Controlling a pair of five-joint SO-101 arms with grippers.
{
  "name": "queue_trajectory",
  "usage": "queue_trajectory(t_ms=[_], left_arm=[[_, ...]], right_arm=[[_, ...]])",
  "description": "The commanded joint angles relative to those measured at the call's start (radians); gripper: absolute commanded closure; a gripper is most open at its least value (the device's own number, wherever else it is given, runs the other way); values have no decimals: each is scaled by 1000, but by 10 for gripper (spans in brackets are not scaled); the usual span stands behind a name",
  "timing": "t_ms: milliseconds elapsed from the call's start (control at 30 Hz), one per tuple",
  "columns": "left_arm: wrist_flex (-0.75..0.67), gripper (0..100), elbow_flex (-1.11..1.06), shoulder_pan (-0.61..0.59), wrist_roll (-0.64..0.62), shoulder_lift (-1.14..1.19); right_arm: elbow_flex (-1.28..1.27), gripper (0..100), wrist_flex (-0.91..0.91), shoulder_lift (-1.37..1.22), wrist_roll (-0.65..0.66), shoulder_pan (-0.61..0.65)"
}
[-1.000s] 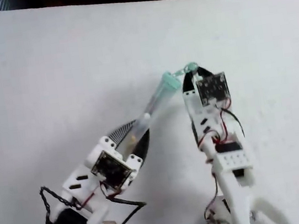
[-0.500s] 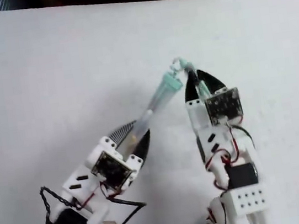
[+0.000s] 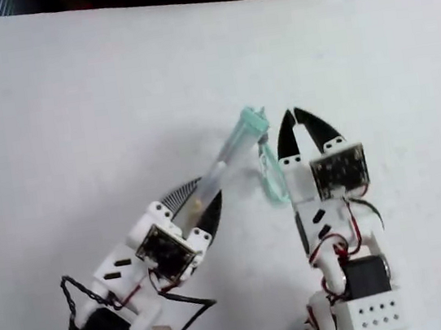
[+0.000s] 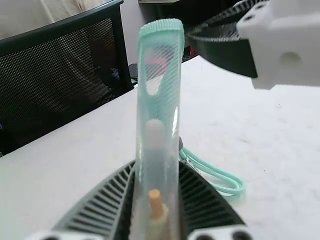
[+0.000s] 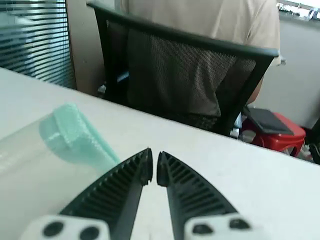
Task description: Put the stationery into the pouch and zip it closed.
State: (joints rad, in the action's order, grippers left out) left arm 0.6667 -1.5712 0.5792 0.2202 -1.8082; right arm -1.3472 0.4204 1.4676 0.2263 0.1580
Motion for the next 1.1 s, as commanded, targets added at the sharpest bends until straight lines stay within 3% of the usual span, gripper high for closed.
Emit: queue_trajectory(t_ms=[0,67,200,467,667,833,1067], left_arm=[[-5,976,-6,15,8,-1],[-5,976,-6,15,8,-1],[-5,976,-6,15,8,-1],[-5,976,-6,15,8,-1],[-5,976,-6,15,8,-1],[-6,976,-9,15,8,-1],[-8,976,-11,16,8,-1]], right_arm=[[-38,974,-48,-104,-9,-13],[-80,917,-97,-182,-86,-12],[-92,708,-191,-349,-250,-10],[-92,720,-521,-707,-186,148],[-52,721,-845,-969,-186,111],[158,722,-800,-1219,-193,44],[201,734,-748,-1241,-180,42]])
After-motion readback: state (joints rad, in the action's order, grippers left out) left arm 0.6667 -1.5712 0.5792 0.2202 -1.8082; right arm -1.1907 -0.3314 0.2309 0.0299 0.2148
